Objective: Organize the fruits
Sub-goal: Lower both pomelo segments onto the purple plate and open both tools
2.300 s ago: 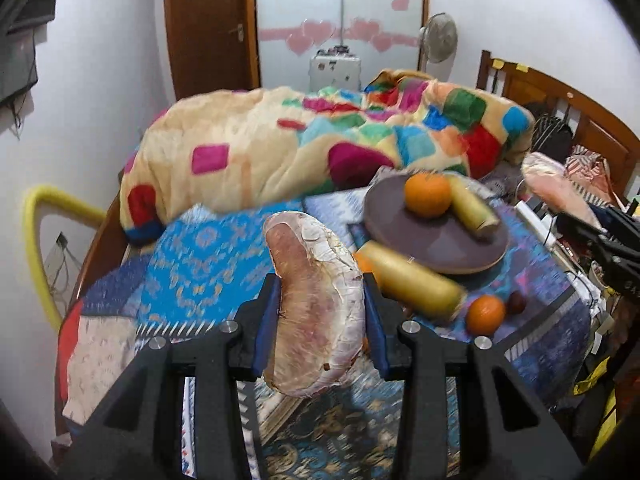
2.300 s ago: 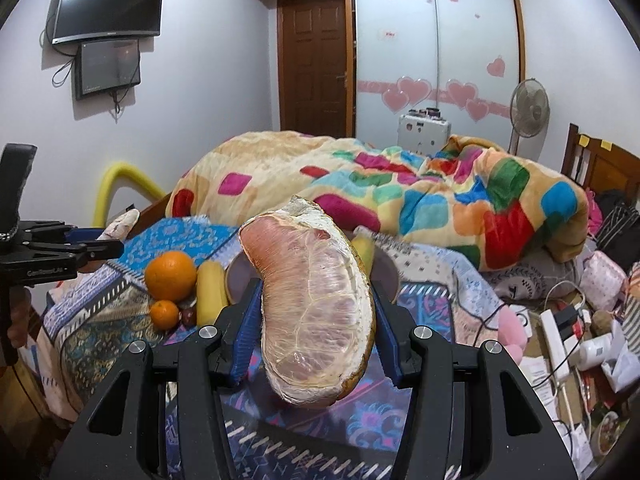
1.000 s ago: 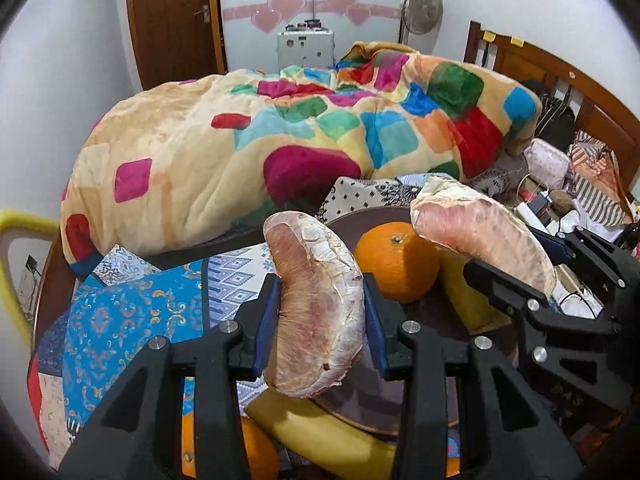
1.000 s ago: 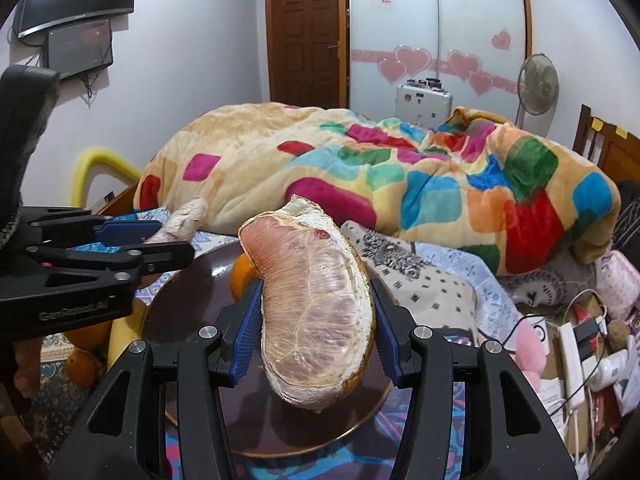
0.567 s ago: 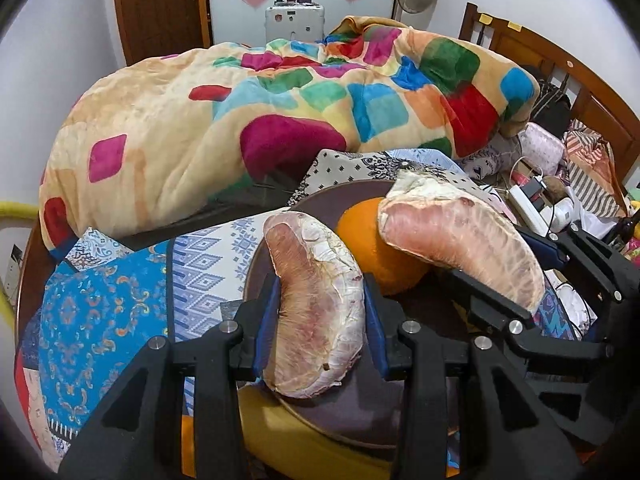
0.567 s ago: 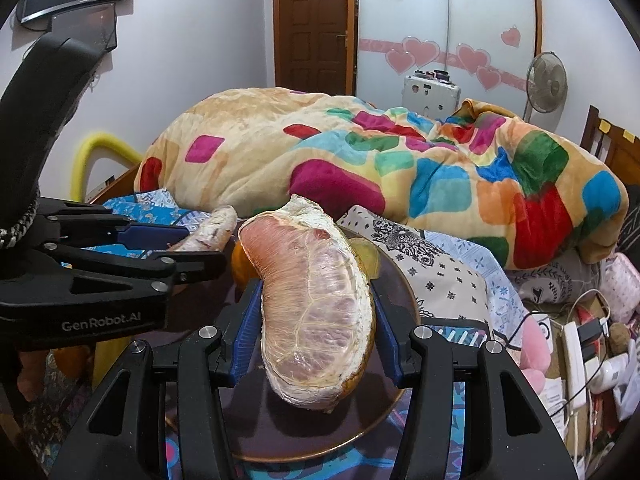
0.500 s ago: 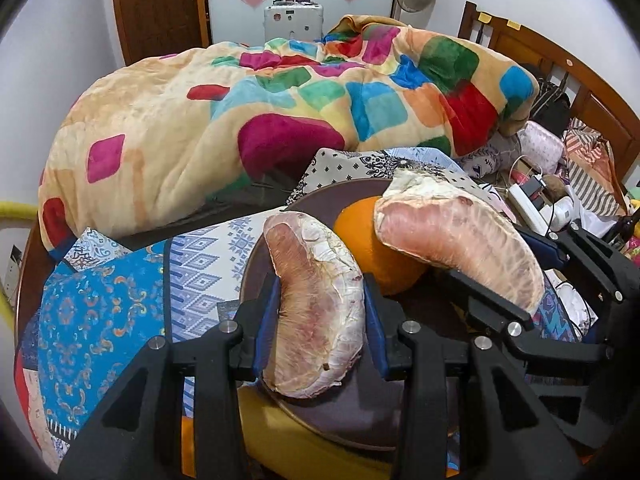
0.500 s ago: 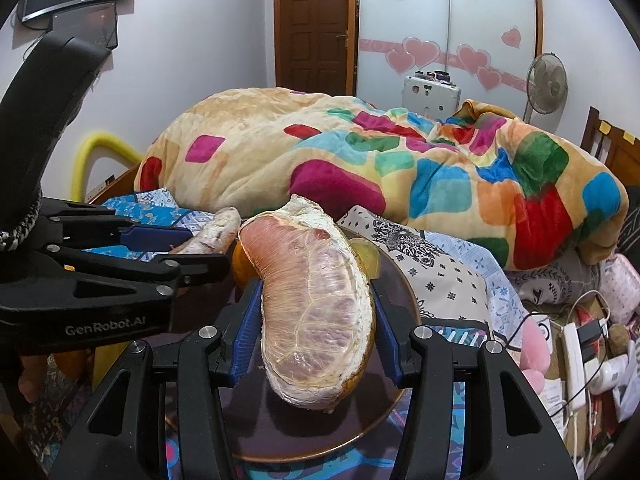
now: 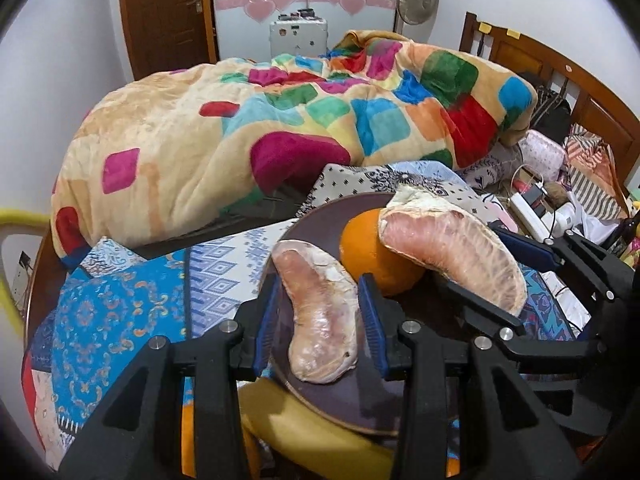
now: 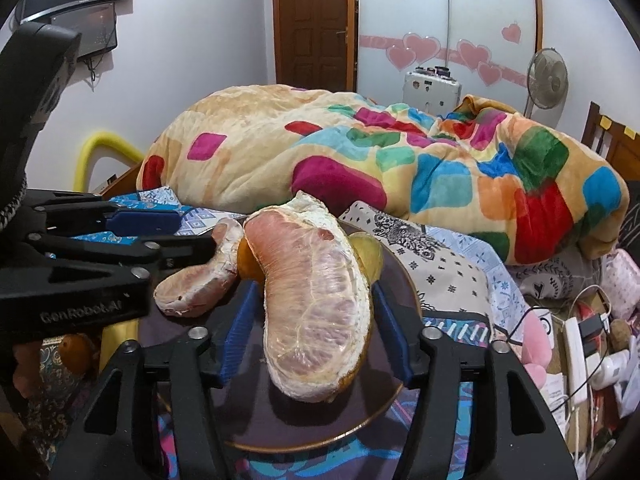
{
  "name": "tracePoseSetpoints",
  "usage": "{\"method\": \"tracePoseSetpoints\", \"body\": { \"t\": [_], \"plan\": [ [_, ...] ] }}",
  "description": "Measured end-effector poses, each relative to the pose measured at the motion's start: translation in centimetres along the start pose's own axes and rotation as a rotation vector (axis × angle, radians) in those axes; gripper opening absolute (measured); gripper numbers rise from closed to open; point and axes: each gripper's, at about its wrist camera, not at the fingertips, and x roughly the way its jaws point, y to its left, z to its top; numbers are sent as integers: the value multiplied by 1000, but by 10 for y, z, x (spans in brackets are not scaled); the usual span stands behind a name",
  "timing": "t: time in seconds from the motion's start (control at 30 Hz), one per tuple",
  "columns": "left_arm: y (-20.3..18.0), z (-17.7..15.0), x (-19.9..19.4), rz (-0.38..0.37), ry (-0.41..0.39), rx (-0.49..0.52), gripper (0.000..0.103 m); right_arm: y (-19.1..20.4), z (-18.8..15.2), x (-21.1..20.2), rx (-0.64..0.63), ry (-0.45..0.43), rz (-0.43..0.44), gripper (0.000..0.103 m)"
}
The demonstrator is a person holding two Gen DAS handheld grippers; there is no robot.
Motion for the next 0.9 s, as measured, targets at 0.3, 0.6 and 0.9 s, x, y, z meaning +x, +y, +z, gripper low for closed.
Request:
{"method": "tracePoseSetpoints", "body": {
  "t": [0.3,0.6,0.9],
  "plan": [
    [14,-12,-46,22,-66,-19,40,9,3,-40,4,-60,2,58],
    [36,-42,-84,51,-91,-36,47,23,-7,-70,1,-90,11,59],
    [51,-76,-83,70,-53,-33,66,36,-23,-72,-1,-71,29,59]
  ]
}}
